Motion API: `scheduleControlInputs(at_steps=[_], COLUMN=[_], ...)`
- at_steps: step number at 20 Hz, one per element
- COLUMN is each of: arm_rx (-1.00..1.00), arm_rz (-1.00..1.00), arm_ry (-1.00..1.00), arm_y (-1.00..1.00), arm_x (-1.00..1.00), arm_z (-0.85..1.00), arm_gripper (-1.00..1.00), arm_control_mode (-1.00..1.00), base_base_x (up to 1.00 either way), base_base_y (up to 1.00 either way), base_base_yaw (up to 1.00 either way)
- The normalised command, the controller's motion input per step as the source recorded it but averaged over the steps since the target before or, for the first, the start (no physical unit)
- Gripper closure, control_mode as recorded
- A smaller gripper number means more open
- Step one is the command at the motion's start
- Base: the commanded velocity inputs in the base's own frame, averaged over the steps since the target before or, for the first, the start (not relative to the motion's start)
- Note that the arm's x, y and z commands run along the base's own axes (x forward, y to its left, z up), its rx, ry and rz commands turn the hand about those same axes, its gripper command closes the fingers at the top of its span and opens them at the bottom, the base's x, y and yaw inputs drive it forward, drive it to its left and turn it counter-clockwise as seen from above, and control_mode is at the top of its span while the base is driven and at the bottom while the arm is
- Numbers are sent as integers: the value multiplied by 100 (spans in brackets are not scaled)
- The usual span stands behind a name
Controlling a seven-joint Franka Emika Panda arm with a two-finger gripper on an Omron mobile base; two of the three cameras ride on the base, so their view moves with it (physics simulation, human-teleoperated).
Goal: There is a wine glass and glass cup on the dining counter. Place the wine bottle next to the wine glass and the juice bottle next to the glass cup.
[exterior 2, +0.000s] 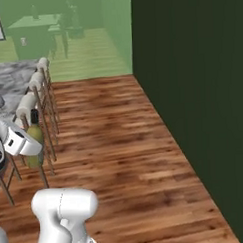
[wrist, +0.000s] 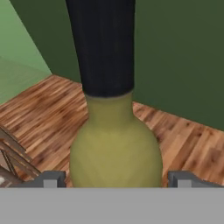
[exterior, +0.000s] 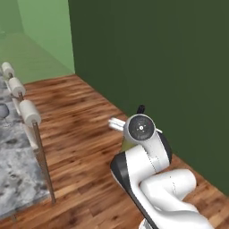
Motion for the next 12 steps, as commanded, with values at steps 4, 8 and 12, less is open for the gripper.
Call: scheduleControlInputs(at_steps=[4,8,12], arm_rx=[0,0,0], arm_rz=[0,0,0], arm_ry=[0,0,0], arm_y=[0,0,0], arm_x=[0,0,0], arm_z=[0,0,0], arm_gripper=[100,100,100], arm_control_mode=[100,100,100], base_base_x=[57,57,60], base_base_y=[-34,-35,-34], base_base_yaw=[27,23,23])
